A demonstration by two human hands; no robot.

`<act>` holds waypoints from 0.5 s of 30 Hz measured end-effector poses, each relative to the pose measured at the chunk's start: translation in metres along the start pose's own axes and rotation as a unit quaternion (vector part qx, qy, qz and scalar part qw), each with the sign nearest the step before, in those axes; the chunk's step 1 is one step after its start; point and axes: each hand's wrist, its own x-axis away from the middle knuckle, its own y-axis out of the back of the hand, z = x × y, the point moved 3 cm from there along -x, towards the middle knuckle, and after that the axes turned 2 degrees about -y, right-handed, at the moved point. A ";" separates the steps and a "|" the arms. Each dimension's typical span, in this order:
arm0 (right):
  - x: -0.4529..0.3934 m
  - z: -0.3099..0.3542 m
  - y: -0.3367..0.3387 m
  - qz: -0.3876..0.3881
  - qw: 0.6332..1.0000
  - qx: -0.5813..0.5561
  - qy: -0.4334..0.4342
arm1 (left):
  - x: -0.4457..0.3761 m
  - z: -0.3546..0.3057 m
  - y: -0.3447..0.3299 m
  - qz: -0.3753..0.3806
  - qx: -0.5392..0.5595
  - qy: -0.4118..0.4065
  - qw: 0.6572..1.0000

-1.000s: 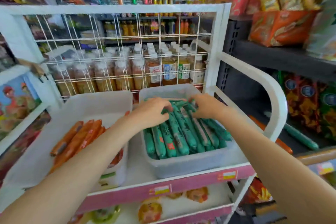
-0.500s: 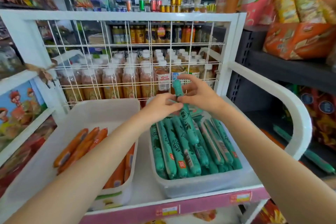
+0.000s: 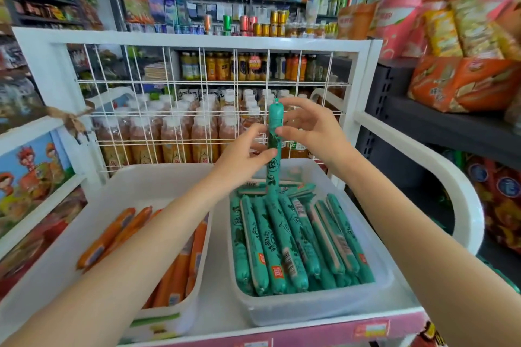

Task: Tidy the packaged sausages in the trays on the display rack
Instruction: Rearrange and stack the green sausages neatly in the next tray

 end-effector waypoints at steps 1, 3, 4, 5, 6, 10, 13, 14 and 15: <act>0.000 0.000 0.001 -0.006 1.000 -0.013 0.002 | 0.001 0.000 0.001 -0.006 -0.021 -0.011 1.000; -0.001 0.001 0.004 -0.016 1.000 -0.017 0.007 | 0.004 0.001 0.003 -0.011 -0.059 -0.022 0.998; -0.002 0.000 0.004 -0.019 1.000 -0.011 0.010 | 0.006 0.001 0.004 -0.013 -0.081 -0.026 0.996; -0.002 0.001 0.005 -0.019 1.000 -0.005 0.013 | 0.007 0.001 0.006 -0.017 -0.103 -0.032 0.994; -0.003 0.001 0.005 -0.018 1.000 0.000 0.014 | 0.006 0.001 0.007 -0.022 -0.119 -0.039 0.992; -0.004 0.002 0.003 -0.030 0.998 0.034 0.037 | 0.004 0.000 0.011 -0.030 -0.154 -0.042 0.987; -0.004 0.001 0.001 -0.047 0.996 0.056 0.051 | 0.007 0.003 0.010 -0.030 -0.157 -0.035 0.987; -0.003 0.000 0.000 -0.046 0.996 0.059 0.054 | 0.008 0.004 0.010 -0.033 -0.161 -0.037 0.986; -0.003 0.000 -0.001 -0.044 0.995 0.062 0.059 | 0.009 0.006 0.011 -0.039 -0.171 -0.041 0.984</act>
